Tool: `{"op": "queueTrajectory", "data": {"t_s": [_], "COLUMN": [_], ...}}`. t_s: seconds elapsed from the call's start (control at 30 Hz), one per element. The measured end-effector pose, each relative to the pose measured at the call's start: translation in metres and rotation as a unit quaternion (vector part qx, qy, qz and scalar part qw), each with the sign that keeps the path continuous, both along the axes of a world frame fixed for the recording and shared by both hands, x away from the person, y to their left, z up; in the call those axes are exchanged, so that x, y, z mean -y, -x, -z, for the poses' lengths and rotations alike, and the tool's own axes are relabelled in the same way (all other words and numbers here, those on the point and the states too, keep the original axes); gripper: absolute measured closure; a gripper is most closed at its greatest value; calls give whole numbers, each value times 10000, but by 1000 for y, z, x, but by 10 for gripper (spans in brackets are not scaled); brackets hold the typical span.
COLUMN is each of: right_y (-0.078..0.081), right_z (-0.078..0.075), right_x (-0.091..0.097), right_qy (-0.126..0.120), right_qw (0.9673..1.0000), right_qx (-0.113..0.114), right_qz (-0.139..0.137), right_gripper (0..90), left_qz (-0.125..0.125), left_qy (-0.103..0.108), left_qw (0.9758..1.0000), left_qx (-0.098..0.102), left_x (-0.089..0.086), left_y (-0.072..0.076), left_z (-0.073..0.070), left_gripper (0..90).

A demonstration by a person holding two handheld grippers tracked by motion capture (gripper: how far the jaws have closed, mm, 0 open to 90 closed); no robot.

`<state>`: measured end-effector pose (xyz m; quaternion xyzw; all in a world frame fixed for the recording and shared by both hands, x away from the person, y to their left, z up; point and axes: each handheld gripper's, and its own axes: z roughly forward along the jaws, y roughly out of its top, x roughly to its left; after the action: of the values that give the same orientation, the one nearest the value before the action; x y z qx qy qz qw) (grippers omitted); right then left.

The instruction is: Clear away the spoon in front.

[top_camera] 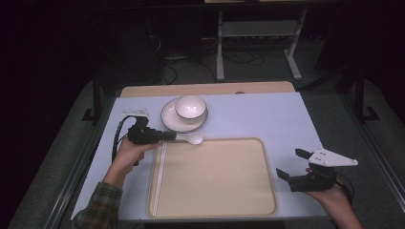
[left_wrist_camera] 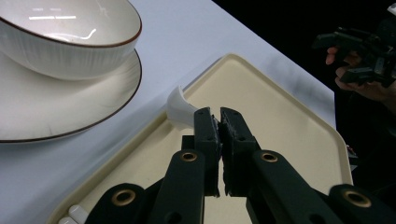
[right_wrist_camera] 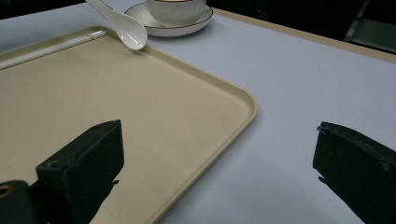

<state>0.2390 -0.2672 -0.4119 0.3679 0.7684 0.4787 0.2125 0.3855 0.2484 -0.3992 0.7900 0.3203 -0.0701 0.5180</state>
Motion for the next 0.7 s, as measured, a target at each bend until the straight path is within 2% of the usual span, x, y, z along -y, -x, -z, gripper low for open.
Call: {"op": "queueTrajectory", "data": {"t_s": [0.17,0.37,0.53,0.67,0.7], "right_y": [0,0,0,0,0], "right_z": [0,0,0,0,0], "right_x": [0,0,0,-1,-1], "right_qy": [-5,-5,-1,9,9], "right_qw": [10000,10000,10000,10000,10000], "right_qx": [0,-1,-7,-14,-14], "right_qz": [-4,-18,-21,-26,-26], "right_gripper": [15,15,15,15,15], "left_qz": [46,82,-9,-144,-144], "left_qy": [6,1,-156,-502,-502], "left_qw": [9999,9999,9999,9986,9986], "left_qx": [-105,-109,-60,-47,-47], "left_x": [5,9,10,9,9], "left_y": [-2,-3,-3,-5,-5], "left_z": [8,11,15,24,24], "left_gripper": [859,855,838,798,788]}}
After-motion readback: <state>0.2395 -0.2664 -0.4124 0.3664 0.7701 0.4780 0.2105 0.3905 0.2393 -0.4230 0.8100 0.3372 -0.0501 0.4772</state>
